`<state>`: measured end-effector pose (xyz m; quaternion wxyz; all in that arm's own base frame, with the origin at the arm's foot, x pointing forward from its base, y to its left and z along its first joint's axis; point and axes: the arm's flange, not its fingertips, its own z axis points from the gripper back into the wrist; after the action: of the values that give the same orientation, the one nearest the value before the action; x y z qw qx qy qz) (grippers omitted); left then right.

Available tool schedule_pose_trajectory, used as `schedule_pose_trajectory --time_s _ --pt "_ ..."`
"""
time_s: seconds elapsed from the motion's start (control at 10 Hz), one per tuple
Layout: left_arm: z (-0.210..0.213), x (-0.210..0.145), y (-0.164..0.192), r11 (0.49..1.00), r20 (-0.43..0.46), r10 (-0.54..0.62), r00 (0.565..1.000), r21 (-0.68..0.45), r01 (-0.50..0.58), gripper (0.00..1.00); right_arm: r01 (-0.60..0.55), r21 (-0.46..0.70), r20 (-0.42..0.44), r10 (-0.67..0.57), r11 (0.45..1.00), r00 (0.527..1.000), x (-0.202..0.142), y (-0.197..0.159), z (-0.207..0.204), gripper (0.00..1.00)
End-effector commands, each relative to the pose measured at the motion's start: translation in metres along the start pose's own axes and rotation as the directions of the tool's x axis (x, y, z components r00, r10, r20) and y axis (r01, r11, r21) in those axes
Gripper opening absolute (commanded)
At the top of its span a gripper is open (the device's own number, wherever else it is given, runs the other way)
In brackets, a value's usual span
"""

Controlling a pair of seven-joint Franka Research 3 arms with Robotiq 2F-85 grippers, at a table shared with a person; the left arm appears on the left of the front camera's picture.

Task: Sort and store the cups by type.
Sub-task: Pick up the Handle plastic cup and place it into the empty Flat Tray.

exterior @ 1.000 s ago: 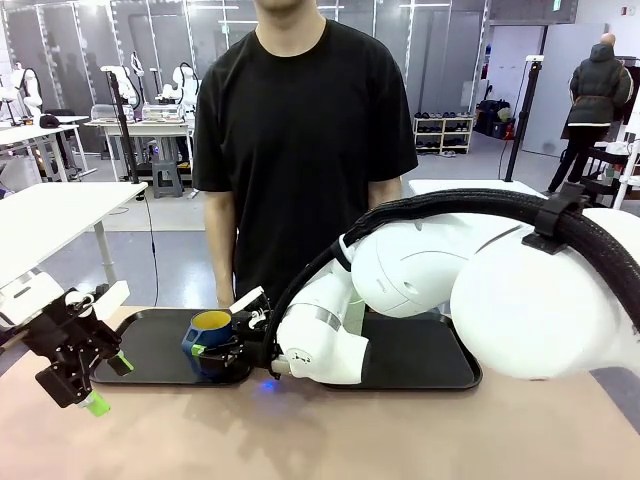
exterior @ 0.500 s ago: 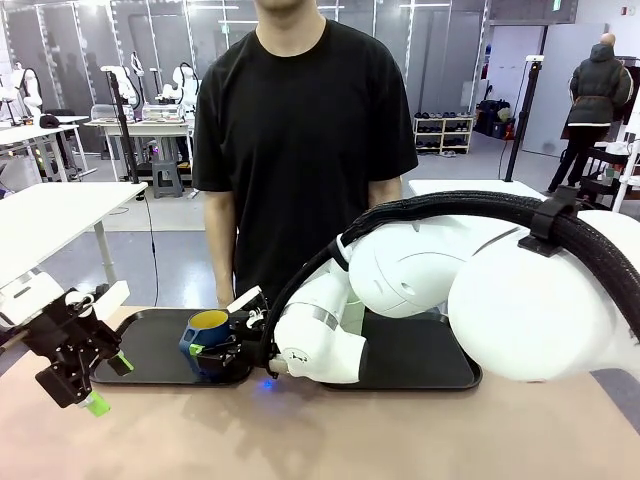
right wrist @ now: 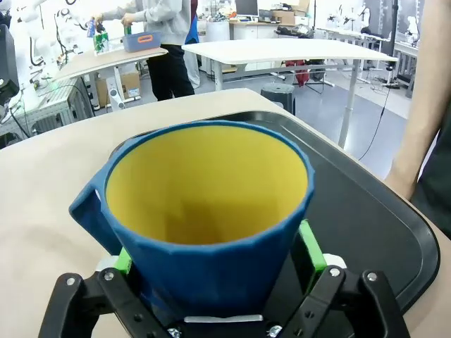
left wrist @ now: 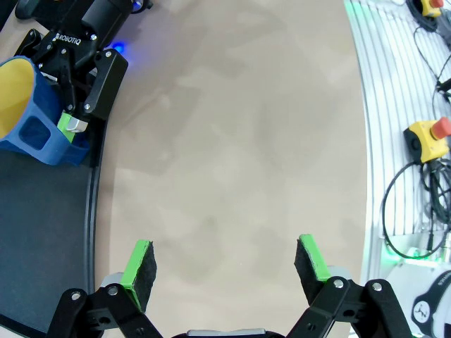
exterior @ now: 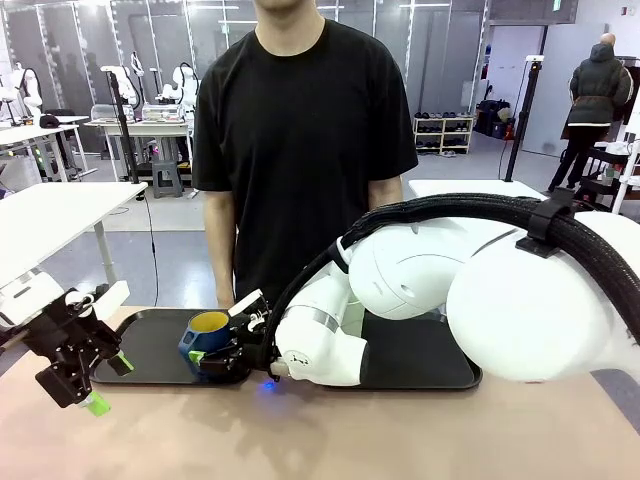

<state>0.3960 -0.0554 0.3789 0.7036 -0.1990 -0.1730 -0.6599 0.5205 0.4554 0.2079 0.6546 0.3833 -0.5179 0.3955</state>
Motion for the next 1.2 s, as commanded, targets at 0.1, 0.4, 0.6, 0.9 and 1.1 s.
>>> schedule_pose_trajectory --time_s 0.1,0.4,0.6,0.9,1.1 --pt "-0.003 -0.001 0.0 1.0 0.003 0.0 1.0 0.017 0.0 1.0 0.001 0.004 0.006 -0.001 1.0 1.0 0.0 0.0 0.0 1.0" --pt "-0.003 -0.001 0.0 1.0 0.003 0.0 1.0 0.017 0.0 1.0 0.001 0.004 0.006 -0.001 1.0 1.0 0.0 0.0 0.0 1.0" --pt "-0.003 -0.001 0.0 1.0 0.003 0.0 1.0 0.017 0.0 1.0 0.027 -0.028 0.001 -0.027 0.999 1.0 -0.001 0.001 0.003 1.0" --pt "-0.003 -0.001 0.0 1.0 0.003 0.0 1.0 0.017 0.0 1.0 0.024 -0.049 0.04 -0.022 0.999 0.999 -0.002 0.008 0.014 1.0" --pt "-0.003 -0.001 0.0 1.0 0.003 0.0 1.0 0.017 0.0 1.0 0.032 -0.049 0.03 -0.031 0.998 0.999 -0.003 0.013 0.019 1.0"
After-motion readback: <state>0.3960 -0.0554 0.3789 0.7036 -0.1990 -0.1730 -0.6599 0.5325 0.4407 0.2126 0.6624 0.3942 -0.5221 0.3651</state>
